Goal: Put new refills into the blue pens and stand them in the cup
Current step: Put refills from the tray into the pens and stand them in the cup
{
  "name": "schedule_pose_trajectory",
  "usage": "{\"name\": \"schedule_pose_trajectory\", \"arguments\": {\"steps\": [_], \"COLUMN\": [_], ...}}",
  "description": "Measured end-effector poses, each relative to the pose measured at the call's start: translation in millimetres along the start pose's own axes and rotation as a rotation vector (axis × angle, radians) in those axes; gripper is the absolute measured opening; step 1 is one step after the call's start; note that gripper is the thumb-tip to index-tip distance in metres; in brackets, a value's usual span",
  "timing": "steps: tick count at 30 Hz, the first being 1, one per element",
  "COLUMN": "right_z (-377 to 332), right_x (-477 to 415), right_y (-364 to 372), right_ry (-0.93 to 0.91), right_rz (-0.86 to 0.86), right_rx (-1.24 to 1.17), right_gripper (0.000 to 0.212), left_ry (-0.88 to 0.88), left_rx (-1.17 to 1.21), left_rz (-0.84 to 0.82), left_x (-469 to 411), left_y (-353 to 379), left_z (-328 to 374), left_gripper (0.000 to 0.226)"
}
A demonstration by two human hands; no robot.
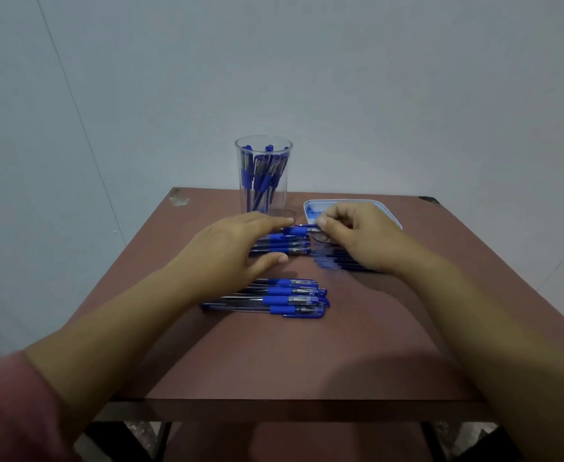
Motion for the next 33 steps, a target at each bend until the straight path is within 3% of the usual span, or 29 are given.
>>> {"name": "schedule_pose_trajectory", "arguments": {"steps": [4, 7, 12, 17, 28, 33], "right_z": [10.8, 13.3, 7.2, -2.4, -4.4, 24.8], "right_x": [-0.8, 0.5, 5.5, 5.4, 6.1, 1.4], "right_y": [6.2, 10.5, 15.1, 14.0, 12.8, -10.7], "right_ry": [0.133, 0.085, -0.148, -0.247, -0.283, -0.188], "right_rz": [-0.027, 0.053, 0.092, 0.149, 0.124, 0.185], "right_rx": [-0.237, -0.360, -0.226, -0.107, -0.099, -0.154], "right_gripper": [0.017, 0.013, 0.015, 0.018, 0.031, 0.027], "left_ry": [0.089, 0.036, -0.092, -0.176, -0.154, -0.147], "left_rx": [-0.019, 0.082, 0.202, 0.314, 0.511, 0.477], "left_rz": [0.074, 0.136, 0.116, 0.019, -0.137, -0.137], "left_x": [-12.0, -11.8, -3.1, -0.7, -1.1, 5.5], "left_y": [3.5, 7.1, 20.2, 28.4, 41.5, 39.4], "left_z": [9.3, -0.5, -22.9, -29.4, -20.5, -25.5], "left_gripper": [0.044, 0.034, 0.036, 0.035, 0.045, 0.045]}}
Point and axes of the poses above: each hand's wrist, its own x-axis away from the middle knuckle, its own y-axis out of the palm, z = x × y, the point moved 10 cm from there along -x, towards the middle knuckle, and after that the axes turned 5 degrees about z, right-handed, at the moved point
